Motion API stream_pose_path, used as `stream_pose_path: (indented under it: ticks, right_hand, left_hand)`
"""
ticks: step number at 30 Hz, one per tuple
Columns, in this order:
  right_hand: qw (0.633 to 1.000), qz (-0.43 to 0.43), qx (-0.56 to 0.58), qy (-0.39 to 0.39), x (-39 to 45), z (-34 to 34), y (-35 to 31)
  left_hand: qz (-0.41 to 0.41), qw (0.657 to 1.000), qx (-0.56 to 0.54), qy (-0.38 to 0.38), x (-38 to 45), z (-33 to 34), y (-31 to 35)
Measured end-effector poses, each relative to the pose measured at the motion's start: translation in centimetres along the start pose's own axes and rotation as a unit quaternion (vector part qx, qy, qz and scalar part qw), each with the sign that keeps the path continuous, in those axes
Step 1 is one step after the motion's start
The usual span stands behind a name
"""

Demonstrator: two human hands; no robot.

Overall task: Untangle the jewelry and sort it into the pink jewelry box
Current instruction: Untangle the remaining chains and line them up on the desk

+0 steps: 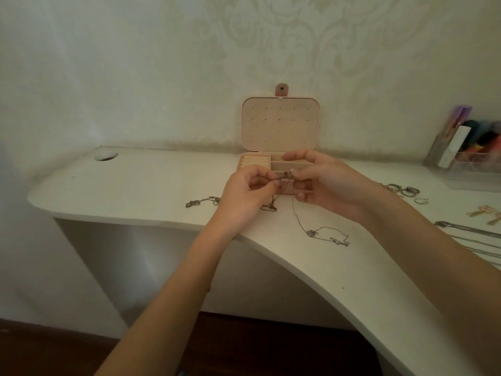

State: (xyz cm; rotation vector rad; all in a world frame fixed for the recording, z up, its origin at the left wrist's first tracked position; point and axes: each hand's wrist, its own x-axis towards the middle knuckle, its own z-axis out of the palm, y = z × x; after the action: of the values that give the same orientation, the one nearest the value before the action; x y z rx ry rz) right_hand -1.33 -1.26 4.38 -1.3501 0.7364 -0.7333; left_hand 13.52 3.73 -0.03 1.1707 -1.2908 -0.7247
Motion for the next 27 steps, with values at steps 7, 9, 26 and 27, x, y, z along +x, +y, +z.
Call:
stream_pose_path:
  ticks: [7,9,26,27]
  right_hand:
    - [0.992,0.052,0.091,-0.071,0.00,-0.20,0.13]
    - [0.990,0.054,0.085,-0.096,-0.08,-0.26,0.15]
    - [0.956,-0.095,-0.276,0.038,0.08,0.07,0.66]
    - [0.949,-0.101,-0.296,0.045,0.11,0.08,0.62]
  left_hand:
    - [-0.007,1.000,0.012,-0.014,0.18,0.30,-0.14]
    - [-0.015,0.999,-0.040,-0.015,0.27,0.02,-0.15]
    - [-0.015,0.996,-0.089,-0.009,0.52,-0.36,-0.48]
    - [-0.014,0.996,-0.083,-0.007,0.48,-0.33,-0.43]
